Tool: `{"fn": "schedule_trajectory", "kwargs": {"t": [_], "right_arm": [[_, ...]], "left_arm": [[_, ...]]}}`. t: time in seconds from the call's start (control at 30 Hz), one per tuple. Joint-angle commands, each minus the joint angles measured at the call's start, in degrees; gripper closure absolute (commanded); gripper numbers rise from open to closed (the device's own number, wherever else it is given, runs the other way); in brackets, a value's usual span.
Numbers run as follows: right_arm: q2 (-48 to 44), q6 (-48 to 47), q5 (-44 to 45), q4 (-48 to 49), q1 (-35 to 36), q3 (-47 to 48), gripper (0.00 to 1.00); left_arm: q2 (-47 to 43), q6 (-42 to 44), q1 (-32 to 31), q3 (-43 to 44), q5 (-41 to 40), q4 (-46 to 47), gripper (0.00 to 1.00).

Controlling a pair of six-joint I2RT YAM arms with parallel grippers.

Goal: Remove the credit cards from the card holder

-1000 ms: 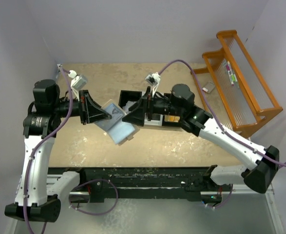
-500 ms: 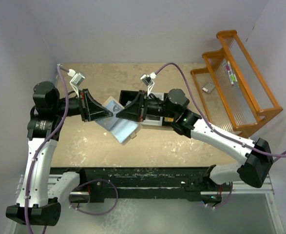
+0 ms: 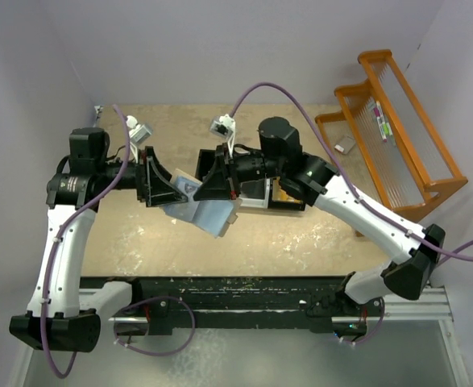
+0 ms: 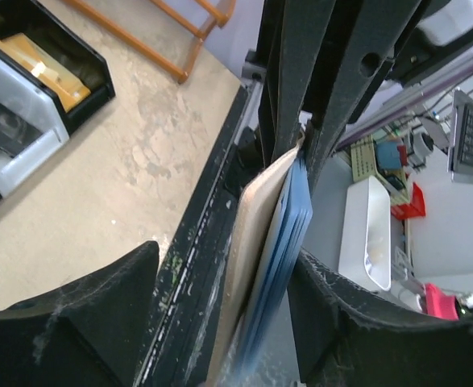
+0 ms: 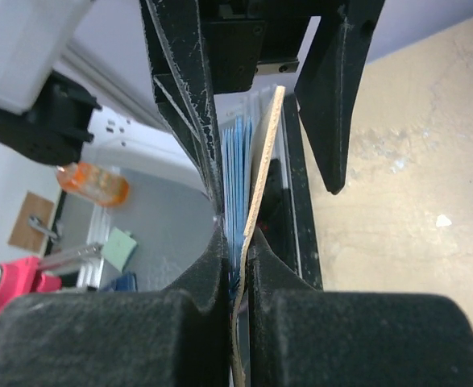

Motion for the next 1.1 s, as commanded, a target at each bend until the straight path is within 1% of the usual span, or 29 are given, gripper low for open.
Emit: {"fn": "schedule_trajectory", "kwargs": {"t": [0.0, 0.07, 0.13, 0.23, 0.43, 0.47, 0.53, 0.6, 0.63, 0.67, 0.7, 0.73, 0.77, 0.83, 0.9, 1.03, 1.07], "right_arm": [[2.11, -12.01, -3.92, -14.5, 0.23, 8.34, 1.0], [3.44, -13.73, -3.93, -16.75, 0.19, 10.95, 1.0], [5.09, -15.08, -4.42, -18.79, 0.23, 13.77, 1.0], [7.47, -16.54, -4.89, -21.3, 0.23, 17.4, 1.0], [9.46, -17.86, -6.38, -22.61, 0.23, 20.06, 1.0], [9.64, -18.09, -6.43, -23.0, 0.23, 20.32, 1.0], [9.8, -18.59, -6.25, -23.54, 0.18, 20.84, 1.0], [9.93, -18.43, -5.58, -23.82, -0.1, 21.24, 0.88], [9.89, -17.96, -4.88, -23.56, -0.47, 21.39, 0.79], [9.74, -17.04, -3.38, -23.12, -1.05, 21.38, 0.65], [9.33, -15.32, -1.4, -22.17, -1.91, 21.07, 0.52], [8.87, -13.28, 0.59, -20.96, -3.26, 20.47, 0.42], [8.23, -10.81, 2.6, -19.96, -4.79, 19.88, 0.36], [6.38, -5.69, 8.72, -18.33, -8.29, 18.44, 0.29], [2.7, -2.44, 15.93, -17.35, -9.82, 16.33, 0.26], [-5.99, 1.0, 26.18, -12.29, -9.78, 11.05, 0.22], [-7.78, 1.43, 26.9, -11.07, -9.79, 9.99, 0.22]], "left_arm": [[1.91, 14.83, -0.11, 2.86, 4.19, -12.5, 0.36], [2.27, 16.49, -0.2, 2.69, 5.17, -14.25, 0.39], [2.36, 17.11, -0.2, 2.56, 6.05, -14.98, 0.44], [2.15, 17.78, -0.29, 2.07, 7.29, -15.76, 0.55], [2.01, 20.5, -0.41, 1.92, 11.29, -18.89, 0.69], [2.02, 20.71, -0.38, 2.0, 11.62, -19.16, 0.73], [2.02, 20.66, -0.37, 2.09, 12.09, -19.0, 0.86], [2.02, 19.33, -0.37, 2.16, 11.97, -18.04, 0.94], [1.96, 17.59, -0.37, 2.1, 11.65, -16.69, 0.97], [1.85, 15.36, -0.37, 2.01, 10.82, -14.75, 0.98], [1.57, 11.26, -0.37, 1.73, 9.89, -12.29, 1.0], [1.19, 7.97, -0.37, 1.44, 8.94, -9.56, 1.0], [0.58, 4.86, -0.37, 0.82, 7.06, -5.6, 1.0], [-0.73, -1.38, -0.3, -0.35, 3.67, 0.24, 1.0], [-2.06, -6.92, -0.21, -1.61, 0.36, 5.38, 1.0], [-2.03, -8.46, -0.13, -0.9, -4.32, 5.55, 1.0], [-1.71, -8.21, -0.06, -0.65, -5.14, 4.94, 1.0]]}}
